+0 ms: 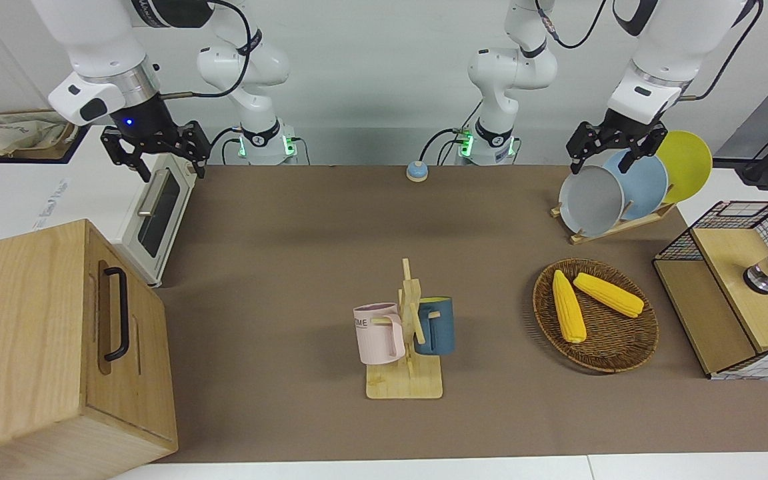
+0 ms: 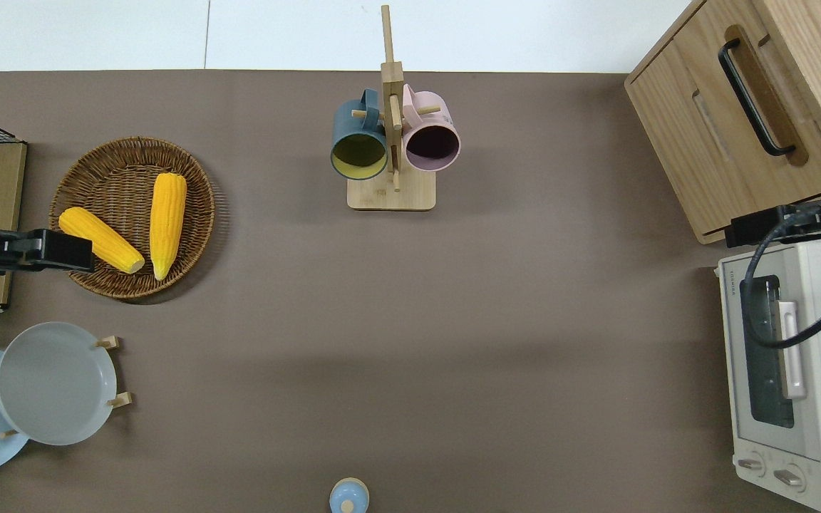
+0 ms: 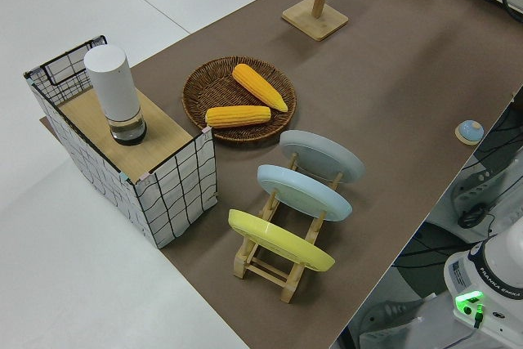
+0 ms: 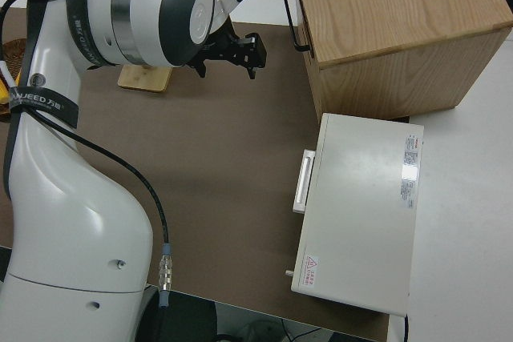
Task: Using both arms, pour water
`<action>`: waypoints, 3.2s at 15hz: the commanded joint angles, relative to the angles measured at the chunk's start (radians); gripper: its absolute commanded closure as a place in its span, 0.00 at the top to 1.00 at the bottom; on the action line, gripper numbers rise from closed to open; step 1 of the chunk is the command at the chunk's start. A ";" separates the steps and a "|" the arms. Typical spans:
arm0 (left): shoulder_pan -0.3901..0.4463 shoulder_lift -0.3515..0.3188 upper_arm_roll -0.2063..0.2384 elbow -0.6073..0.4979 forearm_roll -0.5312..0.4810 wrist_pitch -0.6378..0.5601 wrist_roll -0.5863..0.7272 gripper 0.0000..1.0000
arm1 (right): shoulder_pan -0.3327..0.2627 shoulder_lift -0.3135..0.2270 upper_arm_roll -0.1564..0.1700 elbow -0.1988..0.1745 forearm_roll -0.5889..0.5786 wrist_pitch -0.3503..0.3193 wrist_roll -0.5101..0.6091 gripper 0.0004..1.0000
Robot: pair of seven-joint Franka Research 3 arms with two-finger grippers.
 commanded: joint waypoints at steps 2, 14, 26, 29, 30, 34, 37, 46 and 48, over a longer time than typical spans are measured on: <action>0.002 -0.008 0.003 -0.010 -0.013 -0.001 -0.004 1.00 | -0.021 -0.016 0.064 -0.023 0.011 0.062 -0.022 0.99; 0.200 0.054 0.005 -0.001 -0.014 0.020 0.202 1.00 | -0.015 0.044 0.216 -0.051 0.026 0.343 -0.083 0.98; 0.438 0.147 0.006 0.020 -0.054 0.243 0.519 0.99 | 0.002 0.150 0.359 -0.085 -0.124 0.646 -0.431 0.98; 0.495 0.162 0.006 0.020 -0.097 0.316 0.584 0.99 | 0.007 0.185 0.377 -0.085 -0.156 0.712 -0.485 0.98; 0.508 0.166 0.005 0.020 -0.100 0.342 0.599 0.99 | 0.010 0.200 0.385 -0.083 -0.173 0.735 -0.487 0.98; 0.574 0.199 0.005 0.020 -0.191 0.436 0.679 0.99 | 0.022 0.254 0.415 -0.065 -0.267 0.746 -0.483 0.98; 0.620 0.224 0.003 0.019 -0.278 0.520 0.768 0.99 | 0.033 0.315 0.422 -0.024 -0.293 0.755 -0.480 0.98; 0.660 0.267 -0.012 -0.041 -0.563 0.810 0.918 0.99 | 0.082 0.446 0.415 0.095 -0.373 0.781 -0.450 0.98; 0.651 0.270 -0.018 -0.073 -0.623 0.873 0.926 0.99 | 0.091 0.473 0.415 0.105 -0.390 0.785 -0.442 0.98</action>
